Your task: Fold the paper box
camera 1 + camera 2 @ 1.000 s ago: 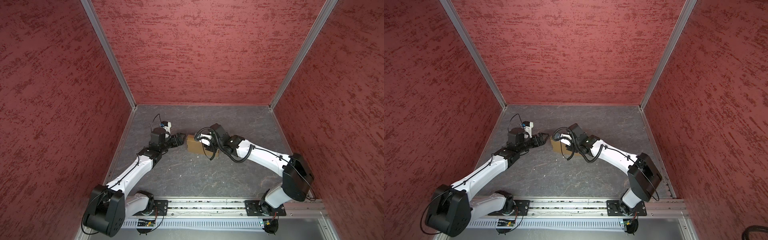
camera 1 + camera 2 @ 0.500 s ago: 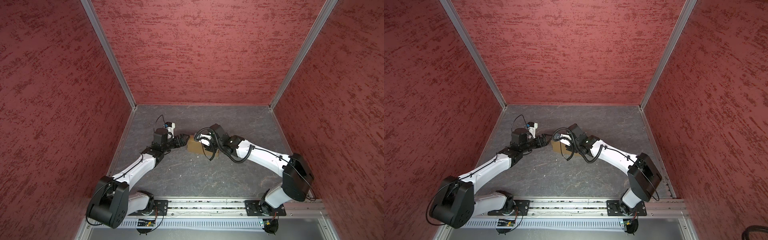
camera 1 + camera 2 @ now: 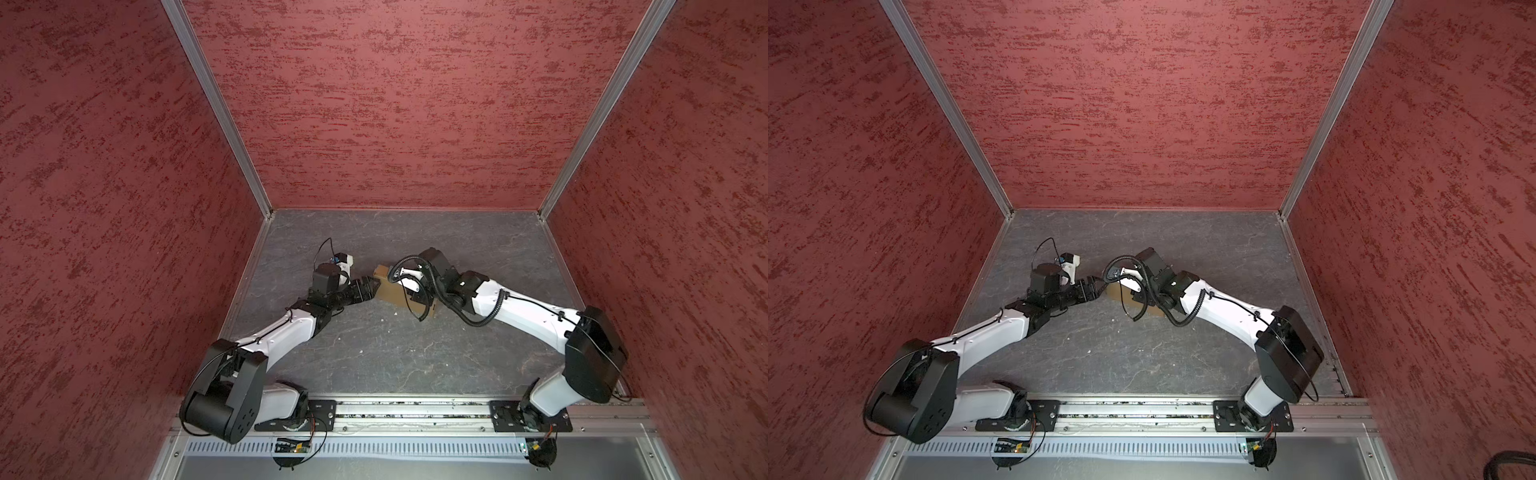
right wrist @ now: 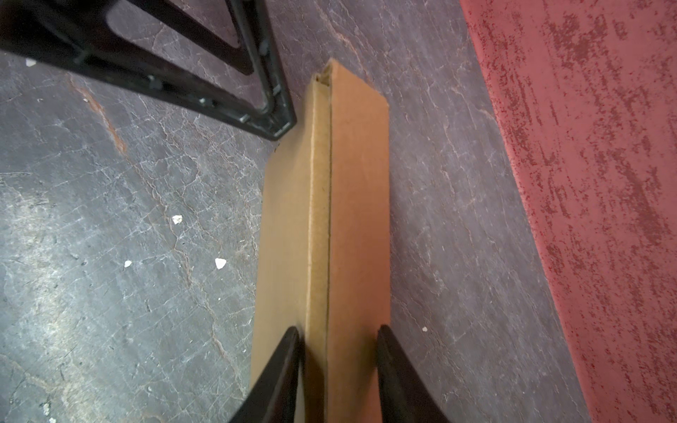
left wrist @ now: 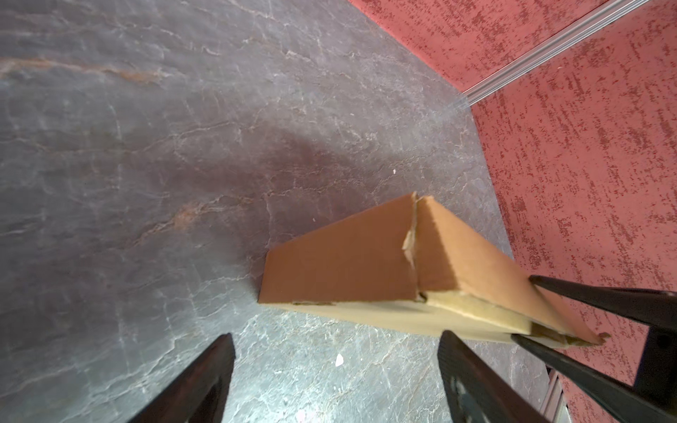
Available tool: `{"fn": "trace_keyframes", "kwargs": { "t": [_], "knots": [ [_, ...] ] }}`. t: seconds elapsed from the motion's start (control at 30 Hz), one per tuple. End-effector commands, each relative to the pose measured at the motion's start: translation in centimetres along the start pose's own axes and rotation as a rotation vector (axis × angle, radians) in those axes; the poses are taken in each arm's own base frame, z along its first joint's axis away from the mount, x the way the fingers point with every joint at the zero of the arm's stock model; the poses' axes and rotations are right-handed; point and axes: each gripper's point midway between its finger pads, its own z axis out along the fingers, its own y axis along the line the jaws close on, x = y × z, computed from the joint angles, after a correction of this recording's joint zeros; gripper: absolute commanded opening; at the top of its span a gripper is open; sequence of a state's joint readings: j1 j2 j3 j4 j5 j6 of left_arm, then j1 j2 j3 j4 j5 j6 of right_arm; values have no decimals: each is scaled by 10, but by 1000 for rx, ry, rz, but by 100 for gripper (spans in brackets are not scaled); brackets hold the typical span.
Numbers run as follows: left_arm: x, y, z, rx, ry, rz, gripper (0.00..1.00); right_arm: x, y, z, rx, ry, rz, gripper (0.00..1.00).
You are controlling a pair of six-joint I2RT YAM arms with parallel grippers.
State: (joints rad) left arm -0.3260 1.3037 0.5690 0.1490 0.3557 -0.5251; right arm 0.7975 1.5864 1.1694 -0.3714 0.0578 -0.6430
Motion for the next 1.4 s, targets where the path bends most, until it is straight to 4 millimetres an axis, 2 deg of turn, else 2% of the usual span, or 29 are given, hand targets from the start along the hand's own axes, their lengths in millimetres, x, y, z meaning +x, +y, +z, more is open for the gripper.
{"fn": "trace_keyframes", "kwargs": {
  "t": [0.0,0.27,0.43,0.53,0.67,0.83,1.1,1.17,1.23,1.37],
  "knots": [
    [-6,-4,-4,1,-31,7,87,5,7,5,-13,28,-4,35],
    [-35,-38,-31,81,-115,58,89,6,9,5,-15,28,-1,35],
    [-45,-47,-18,117,-94,69,90,6,9,5,-16,28,-3,35],
    [-47,-45,-1,122,-67,63,90,7,10,5,-16,29,-4,35],
    [-39,-41,18,117,-28,62,88,6,10,6,-13,29,-4,35],
    [-23,-28,25,70,-7,70,88,5,9,6,-9,24,-8,35],
    [2,3,33,-10,8,46,87,3,5,9,17,10,-1,34],
    [4,9,36,-32,3,40,86,-2,0,5,36,-17,12,35],
    [7,13,39,-48,4,33,86,-12,-5,-3,49,-58,31,42],
    [9,15,43,-67,-1,26,85,-32,-17,-27,71,-139,99,48]
  ]
}}
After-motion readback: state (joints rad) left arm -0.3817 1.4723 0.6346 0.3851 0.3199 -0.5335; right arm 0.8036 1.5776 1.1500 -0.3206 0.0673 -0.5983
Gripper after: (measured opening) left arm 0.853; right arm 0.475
